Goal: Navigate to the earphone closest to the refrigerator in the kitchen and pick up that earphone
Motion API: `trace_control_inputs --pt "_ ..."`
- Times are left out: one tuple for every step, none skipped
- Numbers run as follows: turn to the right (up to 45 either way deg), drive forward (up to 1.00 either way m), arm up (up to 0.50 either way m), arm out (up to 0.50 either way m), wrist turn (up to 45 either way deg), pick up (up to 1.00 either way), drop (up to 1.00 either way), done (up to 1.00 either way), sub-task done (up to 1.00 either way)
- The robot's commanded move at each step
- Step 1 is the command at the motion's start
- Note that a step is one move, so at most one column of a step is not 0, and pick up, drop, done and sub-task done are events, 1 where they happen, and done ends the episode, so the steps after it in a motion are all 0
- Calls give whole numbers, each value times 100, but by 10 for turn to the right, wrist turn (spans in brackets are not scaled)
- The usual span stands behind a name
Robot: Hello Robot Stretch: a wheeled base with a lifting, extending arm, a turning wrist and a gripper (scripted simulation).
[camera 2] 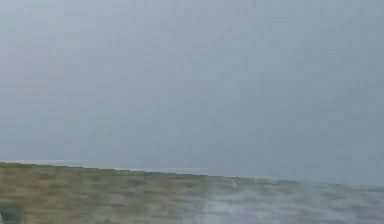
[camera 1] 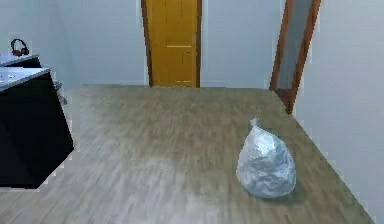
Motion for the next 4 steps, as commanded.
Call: trace_control_inputs --pt "-360 0 0 0 0 0 0 0 0" --pt "0 50 0 0 0 0 0 0 0" --pt "-300 0 0 0 0 0 0 0 0" --pt "0 40 0 0 0 0 0 0 0"
